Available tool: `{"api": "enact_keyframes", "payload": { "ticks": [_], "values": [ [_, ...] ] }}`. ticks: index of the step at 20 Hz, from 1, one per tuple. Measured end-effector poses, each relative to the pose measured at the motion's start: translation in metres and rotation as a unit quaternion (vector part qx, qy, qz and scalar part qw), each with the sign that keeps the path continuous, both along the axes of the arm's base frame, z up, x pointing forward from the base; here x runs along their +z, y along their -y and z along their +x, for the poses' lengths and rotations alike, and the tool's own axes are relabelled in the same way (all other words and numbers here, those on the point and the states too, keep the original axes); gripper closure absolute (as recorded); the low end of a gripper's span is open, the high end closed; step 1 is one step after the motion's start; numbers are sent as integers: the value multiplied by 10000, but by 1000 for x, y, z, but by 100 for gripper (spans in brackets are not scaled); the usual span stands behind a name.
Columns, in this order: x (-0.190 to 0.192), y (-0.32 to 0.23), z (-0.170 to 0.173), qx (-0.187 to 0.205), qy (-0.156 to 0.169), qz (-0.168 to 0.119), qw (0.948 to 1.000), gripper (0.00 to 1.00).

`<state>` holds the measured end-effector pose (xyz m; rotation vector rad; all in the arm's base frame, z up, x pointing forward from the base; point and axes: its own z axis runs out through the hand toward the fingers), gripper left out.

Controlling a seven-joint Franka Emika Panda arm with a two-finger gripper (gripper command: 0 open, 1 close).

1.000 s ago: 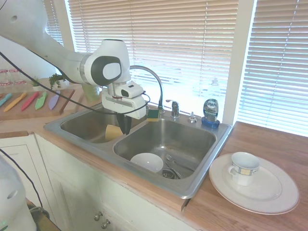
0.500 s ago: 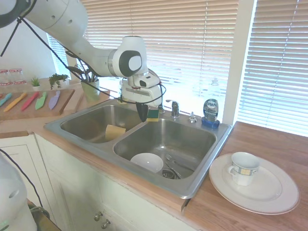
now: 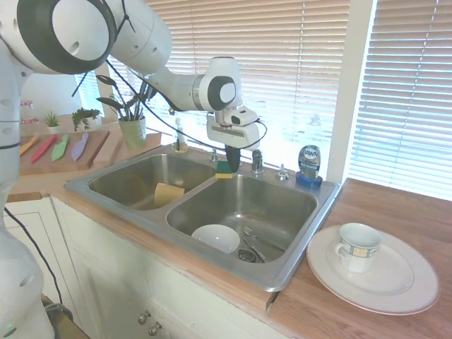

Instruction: Turn on the faucet

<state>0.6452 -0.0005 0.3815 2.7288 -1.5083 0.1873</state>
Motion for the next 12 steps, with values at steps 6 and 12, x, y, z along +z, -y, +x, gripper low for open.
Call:
{"api": "enact_keyframes", "payload": {
  "ticks": [6,12],
  "values": [
    [-2,-4,24,-36,45,4,10000,100],
    [6,-6,38,-67,563,-11,9984,100]
  ]
}}
